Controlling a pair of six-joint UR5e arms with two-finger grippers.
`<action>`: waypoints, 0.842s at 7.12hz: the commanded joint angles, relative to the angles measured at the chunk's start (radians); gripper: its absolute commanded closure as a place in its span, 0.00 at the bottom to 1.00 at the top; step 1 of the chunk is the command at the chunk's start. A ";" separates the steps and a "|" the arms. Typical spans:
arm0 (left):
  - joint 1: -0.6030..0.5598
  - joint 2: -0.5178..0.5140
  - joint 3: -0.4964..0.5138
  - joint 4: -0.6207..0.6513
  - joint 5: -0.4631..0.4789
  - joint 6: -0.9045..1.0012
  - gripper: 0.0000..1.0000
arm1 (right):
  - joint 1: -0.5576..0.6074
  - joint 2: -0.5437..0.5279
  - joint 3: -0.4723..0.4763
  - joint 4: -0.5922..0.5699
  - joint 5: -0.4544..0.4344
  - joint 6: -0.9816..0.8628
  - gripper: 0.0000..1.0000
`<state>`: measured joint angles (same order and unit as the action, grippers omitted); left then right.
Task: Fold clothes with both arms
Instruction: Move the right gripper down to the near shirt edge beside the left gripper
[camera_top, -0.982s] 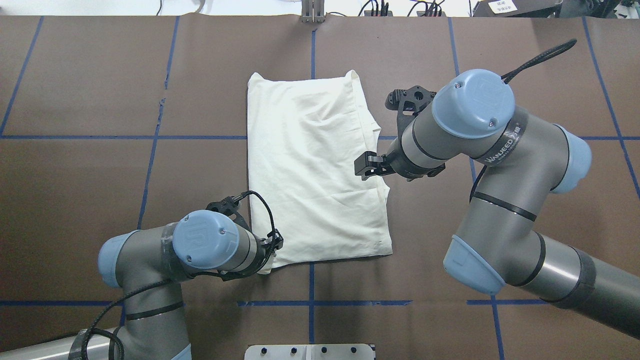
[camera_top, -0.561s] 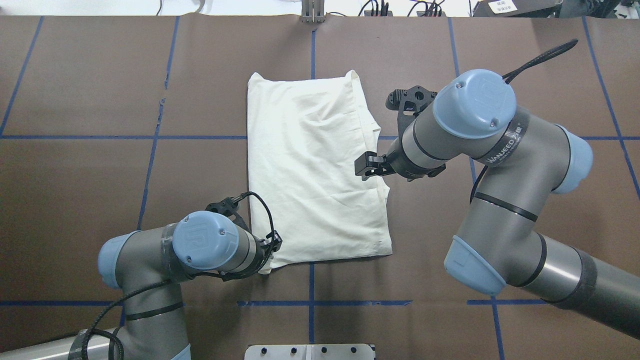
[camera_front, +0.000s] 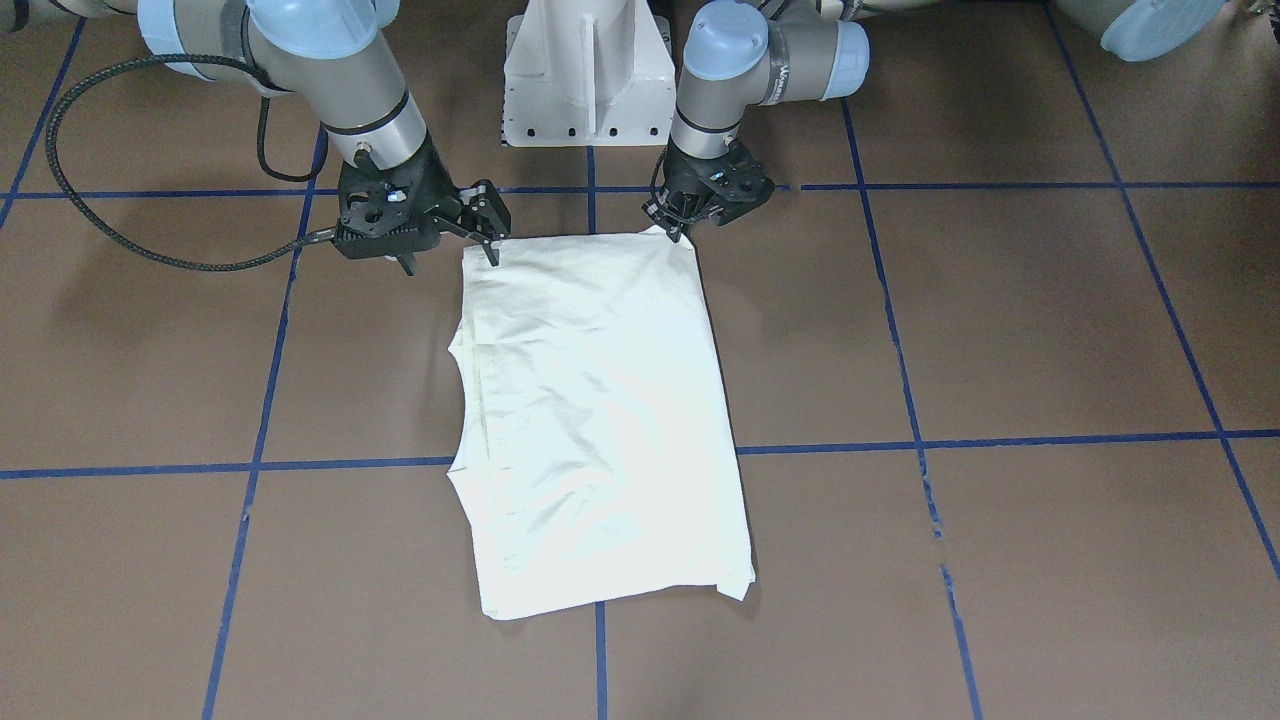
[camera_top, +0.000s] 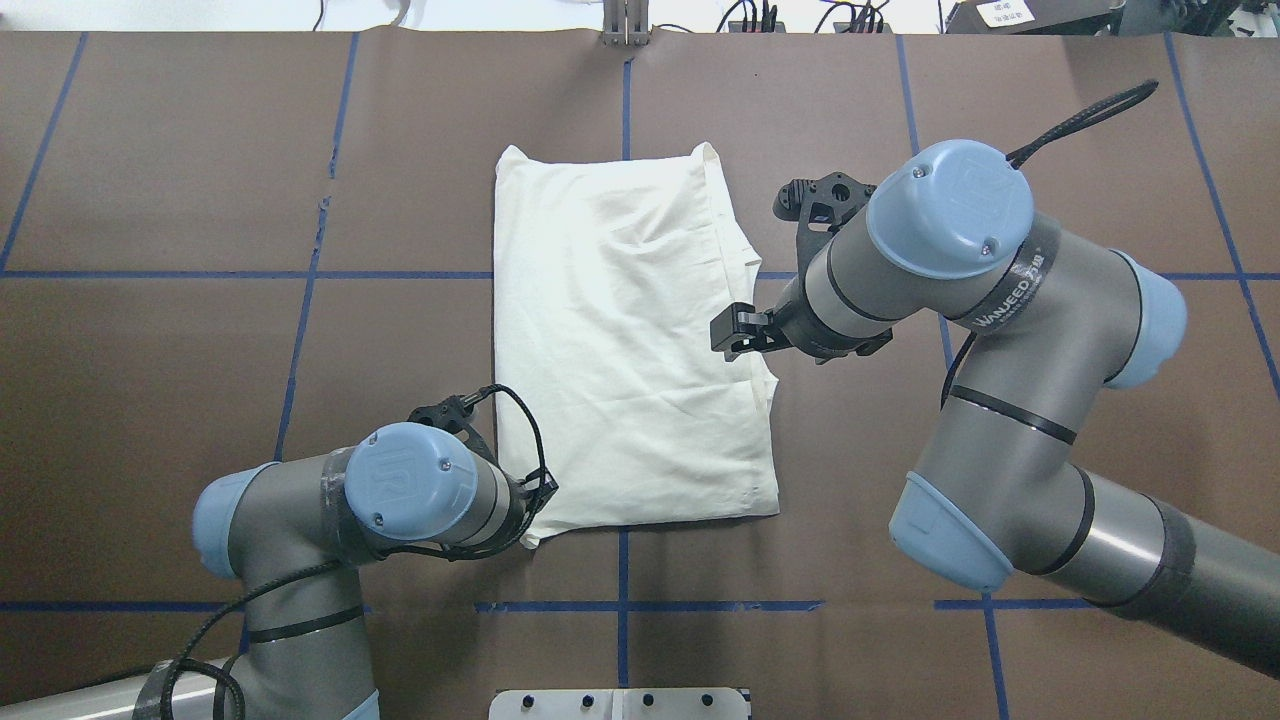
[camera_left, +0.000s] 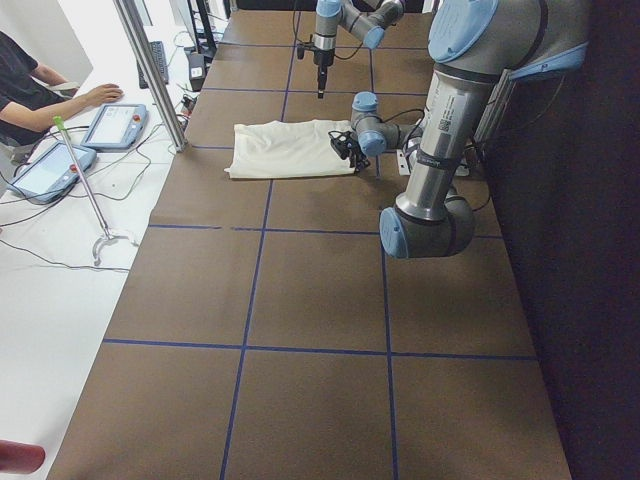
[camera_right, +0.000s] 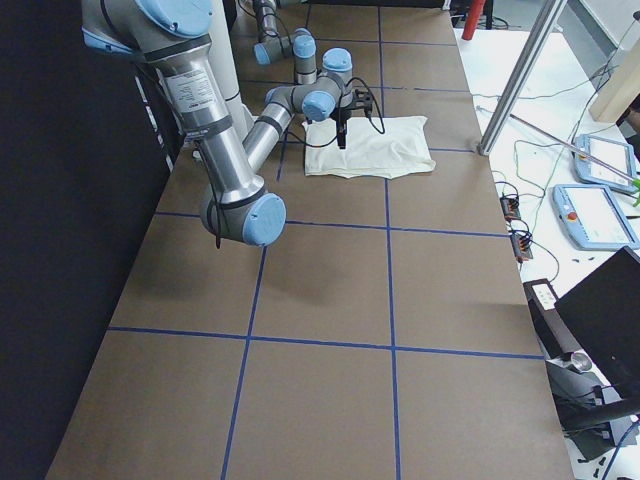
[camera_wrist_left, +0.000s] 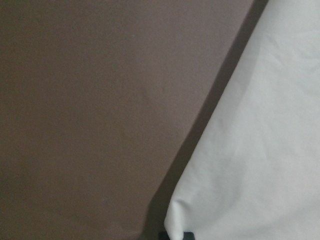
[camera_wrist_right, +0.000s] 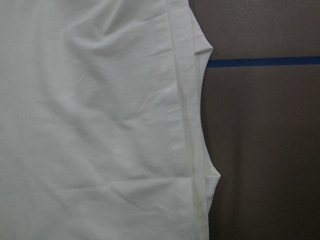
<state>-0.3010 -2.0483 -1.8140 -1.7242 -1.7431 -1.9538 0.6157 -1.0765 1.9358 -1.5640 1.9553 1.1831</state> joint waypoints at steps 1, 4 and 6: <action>-0.001 0.002 -0.080 0.059 -0.007 0.059 1.00 | -0.002 -0.014 0.003 -0.001 0.001 0.044 0.00; 0.000 -0.001 -0.117 0.086 -0.012 0.124 1.00 | -0.161 -0.060 0.006 0.028 -0.126 0.530 0.00; 0.002 -0.003 -0.117 0.084 -0.012 0.137 1.00 | -0.252 -0.086 0.008 0.056 -0.237 0.703 0.00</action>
<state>-0.2997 -2.0494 -1.9299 -1.6398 -1.7553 -1.8268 0.4259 -1.1436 1.9428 -1.5297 1.7905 1.7683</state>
